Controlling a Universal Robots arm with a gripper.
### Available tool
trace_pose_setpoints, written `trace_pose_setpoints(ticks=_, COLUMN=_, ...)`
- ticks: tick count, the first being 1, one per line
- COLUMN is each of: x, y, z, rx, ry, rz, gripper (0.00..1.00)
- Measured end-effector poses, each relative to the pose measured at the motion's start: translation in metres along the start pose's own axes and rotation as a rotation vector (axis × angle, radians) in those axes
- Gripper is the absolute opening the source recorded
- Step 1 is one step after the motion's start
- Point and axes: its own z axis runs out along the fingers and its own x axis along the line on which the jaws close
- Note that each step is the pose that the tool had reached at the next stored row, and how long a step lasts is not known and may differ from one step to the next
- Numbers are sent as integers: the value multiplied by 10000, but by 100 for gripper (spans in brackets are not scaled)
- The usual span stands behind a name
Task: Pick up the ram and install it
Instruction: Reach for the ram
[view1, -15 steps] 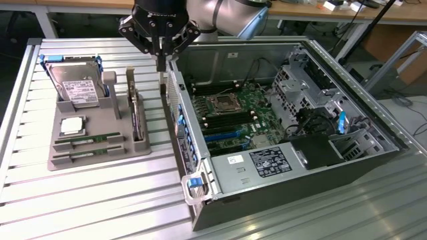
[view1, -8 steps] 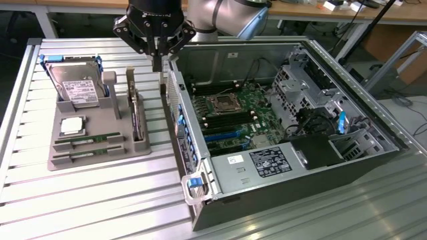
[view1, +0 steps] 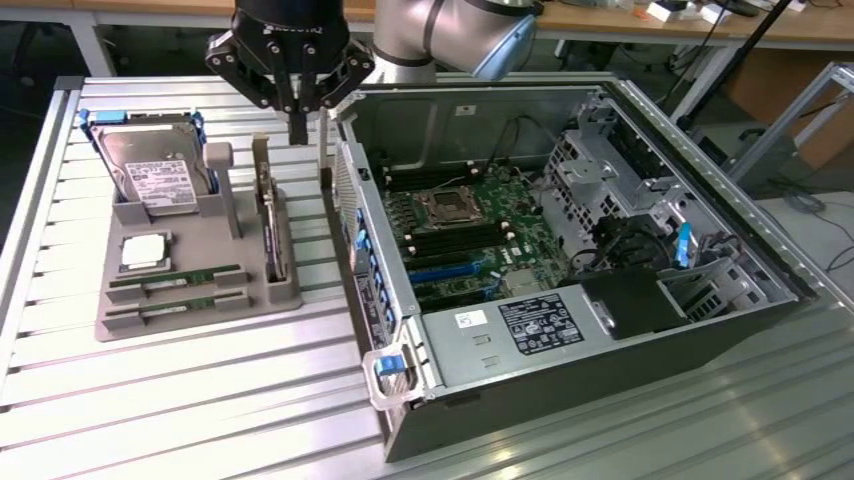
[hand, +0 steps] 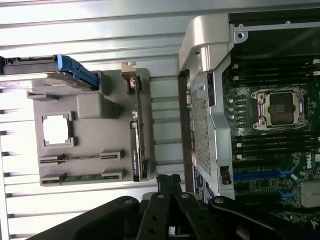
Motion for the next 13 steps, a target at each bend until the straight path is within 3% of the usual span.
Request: trace_pose_setpoints(ticks=13, x=176, y=-13, z=-5, rx=0, ry=0, rz=-1, gripper=10)
